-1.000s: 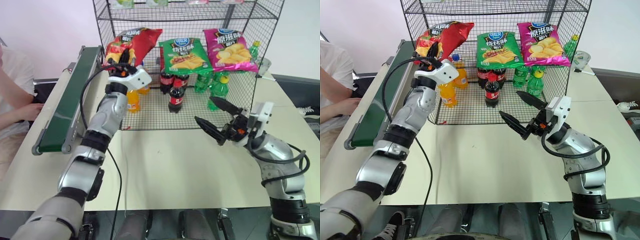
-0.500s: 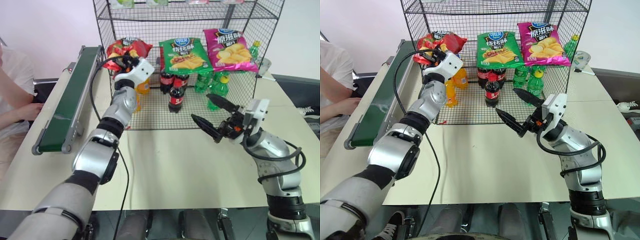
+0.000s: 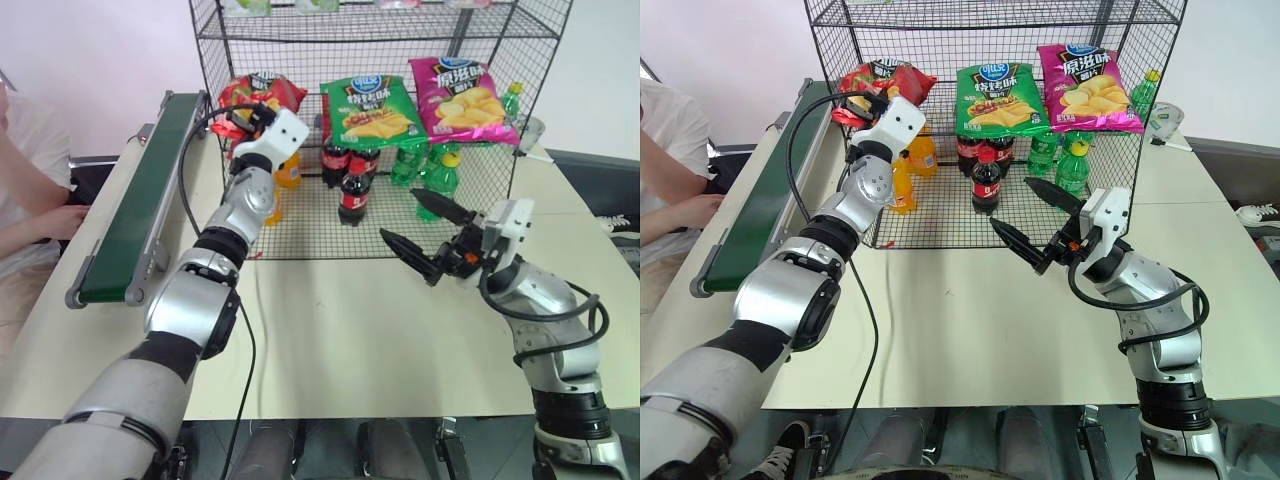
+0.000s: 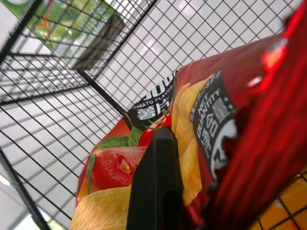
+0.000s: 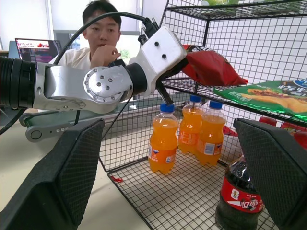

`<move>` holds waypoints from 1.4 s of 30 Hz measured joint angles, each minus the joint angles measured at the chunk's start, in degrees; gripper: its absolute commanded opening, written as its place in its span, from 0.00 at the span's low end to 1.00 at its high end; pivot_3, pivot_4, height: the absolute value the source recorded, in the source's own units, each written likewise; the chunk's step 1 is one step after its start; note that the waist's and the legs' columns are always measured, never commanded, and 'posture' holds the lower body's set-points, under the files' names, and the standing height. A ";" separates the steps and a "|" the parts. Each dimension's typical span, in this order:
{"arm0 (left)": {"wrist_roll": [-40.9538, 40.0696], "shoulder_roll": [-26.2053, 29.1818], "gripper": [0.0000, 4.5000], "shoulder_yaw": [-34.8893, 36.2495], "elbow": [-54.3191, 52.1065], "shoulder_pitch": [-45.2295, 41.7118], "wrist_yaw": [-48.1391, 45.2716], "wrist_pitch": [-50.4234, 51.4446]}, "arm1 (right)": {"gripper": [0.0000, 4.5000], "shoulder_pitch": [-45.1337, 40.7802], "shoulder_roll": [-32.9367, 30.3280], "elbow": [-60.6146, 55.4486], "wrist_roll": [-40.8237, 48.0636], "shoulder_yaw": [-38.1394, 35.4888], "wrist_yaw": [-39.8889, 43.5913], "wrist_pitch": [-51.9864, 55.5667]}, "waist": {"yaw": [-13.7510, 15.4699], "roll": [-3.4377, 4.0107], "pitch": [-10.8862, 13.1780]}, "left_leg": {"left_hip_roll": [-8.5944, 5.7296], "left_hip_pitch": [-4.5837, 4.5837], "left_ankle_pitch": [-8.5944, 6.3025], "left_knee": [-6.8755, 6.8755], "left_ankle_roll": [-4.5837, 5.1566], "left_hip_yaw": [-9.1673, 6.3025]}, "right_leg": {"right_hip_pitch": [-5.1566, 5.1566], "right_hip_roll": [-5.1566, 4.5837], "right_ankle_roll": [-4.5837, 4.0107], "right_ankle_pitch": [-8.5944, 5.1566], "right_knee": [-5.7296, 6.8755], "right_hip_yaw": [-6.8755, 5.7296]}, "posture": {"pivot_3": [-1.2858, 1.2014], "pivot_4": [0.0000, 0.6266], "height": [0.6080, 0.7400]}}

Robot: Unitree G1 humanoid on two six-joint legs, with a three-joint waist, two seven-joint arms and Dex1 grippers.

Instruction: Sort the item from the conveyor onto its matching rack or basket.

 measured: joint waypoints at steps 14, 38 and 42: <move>-6.77 0.41 0.73 2.05 -12.18 7.31 -9.12 -2.95 | 1.00 0.08 -0.25 0.02 -0.01 -0.01 0.18 0.32 | -0.17 0.01 -0.01 | 0.00 0.00 0.01 0.00 -0.02 0.00 | -0.01 0.00 0.00 0.00 0.03 0.08 | 0.52 0.24 1.00; -55.38 17.77 0.73 21.99 -85.88 58.03 -53.16 39.45 | 1.00 6.12 -9.55 0.95 0.50 -6.27 6.51 0.32 | -1.37 0.09 -0.04 | 0.10 0.04 -0.13 -0.09 0.22 0.00 | -0.04 -0.03 -0.06 -0.02 -0.02 0.27 | 0.52 0.24 1.00; -58.15 27.60 0.73 33.47 -85.59 70.40 -61.68 40.53 | 1.00 10.42 -16.40 6.02 0.51 -13.00 11.77 -0.19 | -0.72 0.13 -0.01 | 0.10 0.11 -0.23 -0.06 0.38 0.00 | 0.10 -0.06 -0.10 -0.01 -0.21 0.26 | 0.52 0.24 1.00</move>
